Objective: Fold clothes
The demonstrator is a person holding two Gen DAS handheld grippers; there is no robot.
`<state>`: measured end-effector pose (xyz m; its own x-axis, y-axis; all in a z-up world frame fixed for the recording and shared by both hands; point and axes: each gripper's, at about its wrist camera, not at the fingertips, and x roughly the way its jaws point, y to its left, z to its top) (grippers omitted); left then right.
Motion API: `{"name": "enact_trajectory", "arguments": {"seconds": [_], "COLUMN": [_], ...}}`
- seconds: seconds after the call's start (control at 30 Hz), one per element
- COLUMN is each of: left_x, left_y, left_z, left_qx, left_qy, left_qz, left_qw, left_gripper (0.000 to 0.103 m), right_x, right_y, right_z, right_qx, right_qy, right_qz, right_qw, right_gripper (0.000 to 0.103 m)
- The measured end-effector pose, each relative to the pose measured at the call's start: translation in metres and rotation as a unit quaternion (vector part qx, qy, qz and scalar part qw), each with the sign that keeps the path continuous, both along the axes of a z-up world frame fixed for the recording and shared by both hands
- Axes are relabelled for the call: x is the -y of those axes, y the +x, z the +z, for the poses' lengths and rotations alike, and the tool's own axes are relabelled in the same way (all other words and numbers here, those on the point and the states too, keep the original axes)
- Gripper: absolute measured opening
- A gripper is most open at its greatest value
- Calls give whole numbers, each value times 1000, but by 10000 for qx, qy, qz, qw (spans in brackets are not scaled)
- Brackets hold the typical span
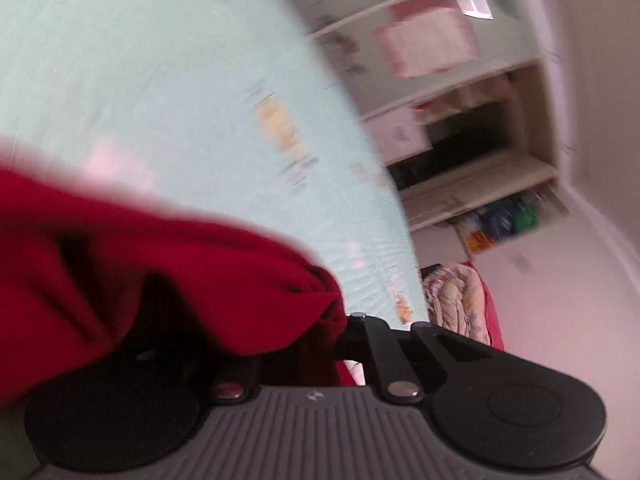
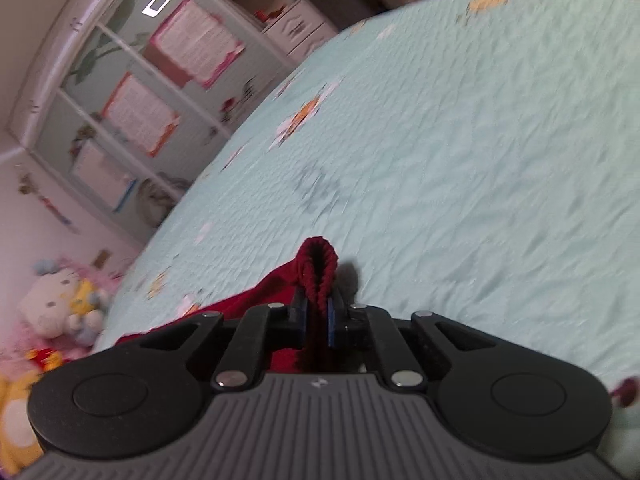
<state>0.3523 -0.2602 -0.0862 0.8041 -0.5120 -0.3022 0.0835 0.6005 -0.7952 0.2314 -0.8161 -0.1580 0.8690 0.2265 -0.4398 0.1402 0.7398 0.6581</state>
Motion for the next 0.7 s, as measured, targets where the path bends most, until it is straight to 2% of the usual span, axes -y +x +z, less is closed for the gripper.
{"name": "enact_trajectory", "arguments": {"seconds": [0.03, 0.1, 0.17, 0.23, 0.3, 0.37, 0.5, 0.6, 0.7], "left_x": [6, 17, 33, 45, 53, 58, 53, 31, 4], "left_y": [-3, -7, 3, 22, 36, 44, 59, 63, 50], "left_z": [11, 33, 33, 22, 12, 8, 9, 3, 6], "left_qx": [274, 805, 896, 623, 407, 165, -252, -842, -1301], "left_qy": [345, 1039, 1834, 2414, 3035, 3450, 3992, 3383, 2558], "left_qz": [-78, -214, -204, -359, -542, -660, -983, -1246, -1359], "left_qw": [9990, 9911, 9787, 9678, 9504, 9361, 9112, 9290, 9482], "left_gripper": [10, 12, 15, 16, 19, 26, 41, 44, 53], "right_x": [3, 10, 11, 10, 11, 10, 10, 13, 15], "right_y": [0, 2, 9, 13, 11, 11, 11, 10, 9], "right_z": [4, 10, 1, -12, -12, -13, -14, -14, -14], "right_qx": [51, 134, -51, -92, -23, 11, 64, 61, 56], "right_qy": [-49, -98, -213, -253, -199, -207, -209, -125, -36], "right_qz": [-58, -153, -187, -157, -140, -120, -87, -76, -66], "right_qw": [10000, 9997, 9996, 9995, 9997, 9997, 9997, 9999, 10000], "right_gripper": [7, 7, 8, 8, 8, 8, 8, 7, 11]}}
